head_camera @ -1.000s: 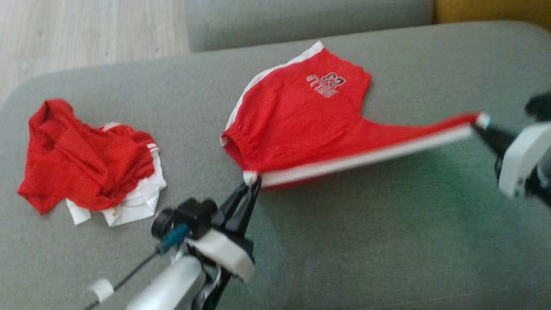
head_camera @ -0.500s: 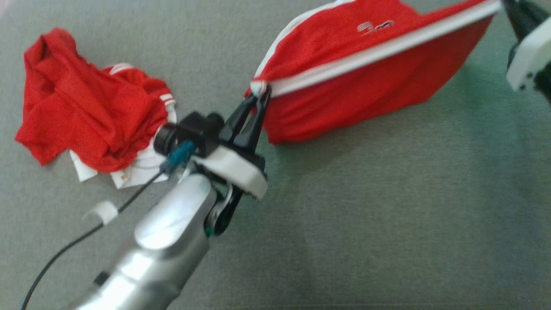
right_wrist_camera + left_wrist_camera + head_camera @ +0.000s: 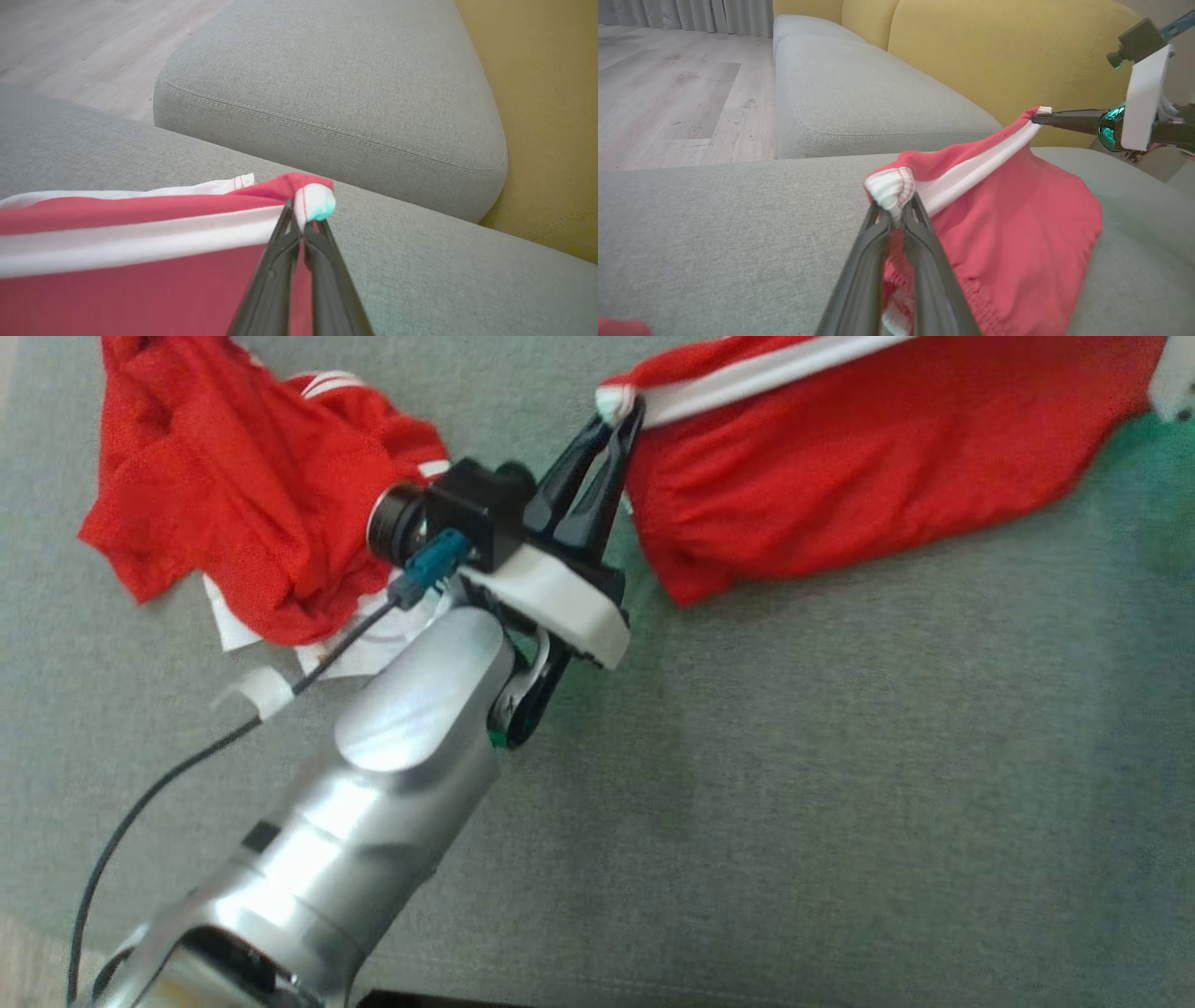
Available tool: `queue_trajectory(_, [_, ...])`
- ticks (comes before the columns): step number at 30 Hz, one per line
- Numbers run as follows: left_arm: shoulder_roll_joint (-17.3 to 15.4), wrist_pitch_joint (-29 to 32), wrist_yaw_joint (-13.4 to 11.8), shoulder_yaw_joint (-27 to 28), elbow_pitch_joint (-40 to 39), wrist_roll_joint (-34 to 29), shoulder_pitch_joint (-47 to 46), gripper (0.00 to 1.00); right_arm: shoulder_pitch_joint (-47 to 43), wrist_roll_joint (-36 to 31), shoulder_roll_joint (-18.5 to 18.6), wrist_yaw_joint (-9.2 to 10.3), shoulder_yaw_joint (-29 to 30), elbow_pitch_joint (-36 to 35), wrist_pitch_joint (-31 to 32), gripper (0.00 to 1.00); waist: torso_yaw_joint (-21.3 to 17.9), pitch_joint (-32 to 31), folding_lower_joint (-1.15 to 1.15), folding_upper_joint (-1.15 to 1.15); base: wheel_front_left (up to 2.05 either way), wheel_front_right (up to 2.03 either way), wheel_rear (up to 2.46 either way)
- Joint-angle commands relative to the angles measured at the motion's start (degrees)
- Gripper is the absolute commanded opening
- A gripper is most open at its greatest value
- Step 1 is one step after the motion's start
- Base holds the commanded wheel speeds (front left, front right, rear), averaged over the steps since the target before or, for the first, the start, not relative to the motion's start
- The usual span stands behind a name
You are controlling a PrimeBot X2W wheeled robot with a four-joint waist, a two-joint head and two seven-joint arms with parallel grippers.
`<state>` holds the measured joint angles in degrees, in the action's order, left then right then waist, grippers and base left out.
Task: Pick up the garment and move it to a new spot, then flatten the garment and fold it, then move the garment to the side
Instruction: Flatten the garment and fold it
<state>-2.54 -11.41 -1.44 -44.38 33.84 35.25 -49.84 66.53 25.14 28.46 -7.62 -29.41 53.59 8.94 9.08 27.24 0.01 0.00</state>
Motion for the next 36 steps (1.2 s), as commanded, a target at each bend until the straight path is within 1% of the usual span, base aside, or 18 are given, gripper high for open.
queue_trajectory(1, [-0.96, -0.70, 0.19, 1.56, -0.55, 0.17, -2.48, 0.00, 1.73, -0.55, 0.28, 0.13, -0.16, -0.45, -0.89, 0.00, 1.48, 1.60, -0.01, 0.00, 0.00, 0.00, 0.00])
queue_trajectory(10, [-0.37, -2.22, 0.64, -1.84, 1.92, 2.94, -5.30, 0.00, 5.88, -2.25, -0.14, 0.13, -1.74, 5.40, -2.50, 0.00, 3.30, 3.95, -0.01, 0.00, 0.00, 0.00, 0.00])
queue_trajectory(11, [-0.36, -2.35, 0.52, -2.45, 1.73, 3.55, -5.44, 0.00, 6.44, -2.70, -0.07, 0.13, -1.68, 6.02, -3.16, 0.61, 3.42, 4.15, -0.01, 0.00, 0.00, 0.00, 0.00])
queue_trajectory(12, [-0.36, -2.46, 0.34, -3.05, 1.59, 4.16, -5.57, 0.02, 6.90, -2.85, -0.16, 0.13, -1.34, 6.82, -3.65, 1.00, 3.51, 4.29, -0.01, 0.00, 0.00, 0.00, 0.00])
queue_trajectory(13, [-0.35, -2.56, 0.08, -3.62, 1.53, 4.72, -5.70, 0.47, 7.22, -2.92, -0.46, 0.13, -1.26, 7.43, -4.00, 1.00, 3.60, 4.40, -0.01, 0.00, 0.00, 0.00, 0.00])
queue_trajectory(14, [-0.35, -2.67, -0.28, -4.08, 1.51, 5.26, -5.85, 1.00, 7.54, -2.96, -0.68, 0.13, -1.17, 7.93, -4.49, 1.00, 3.67, 4.48, -0.01, 0.00, 0.00, 0.00, 0.00])
queue_trajectory(19, [-0.35, -3.14, -1.67, -5.62, 2.13, 7.43, -6.49, 1.00, 8.61, -3.19, -1.50, 0.13, -0.55, 10.57, -6.90, 1.00, 3.72, 4.16, -0.01, 0.00, 0.00, 0.00, 0.00])
queue_trajectory(24, [-0.34, -3.46, -2.98, -5.51, 3.61, 8.11, -6.41, 1.00, 7.84, -1.94, -2.36, 0.13, 1.00, 12.82, -10.51, 1.00, 2.95, 1.97, -0.01, 0.00, 0.00, 0.00, 0.00])
queue_trajectory(27, [-0.66, -3.55, -4.67, -2.57, 3.84, 6.74, -5.91, 1.00, 6.00, -0.36, -3.50, 0.13, 2.26, 13.11, -15.57, 1.00, 1.55, -1.06, -0.01, 0.00, 0.00, 0.00, 0.00])
queue_trajectory(31, [-2.94, -3.57, -6.84, 2.52, 0.96, 3.45, -3.57, 1.00, 3.68, 1.13, -4.90, 0.13, 3.50, 12.03, -21.31, 1.00, -0.83, -4.52, -0.01, 0.00, 0.00, 0.00, 0.00])
queue_trajectory(36, [-6.34, -3.58, -8.70, 9.23, -4.54, -0.80, 1.45, 1.00, -1.03, 4.49, -8.03, 0.13, 6.86, 7.57, -23.74, 1.00, -4.38, -8.99, -0.01, 0.00, 0.00, 0.00, 0.00])
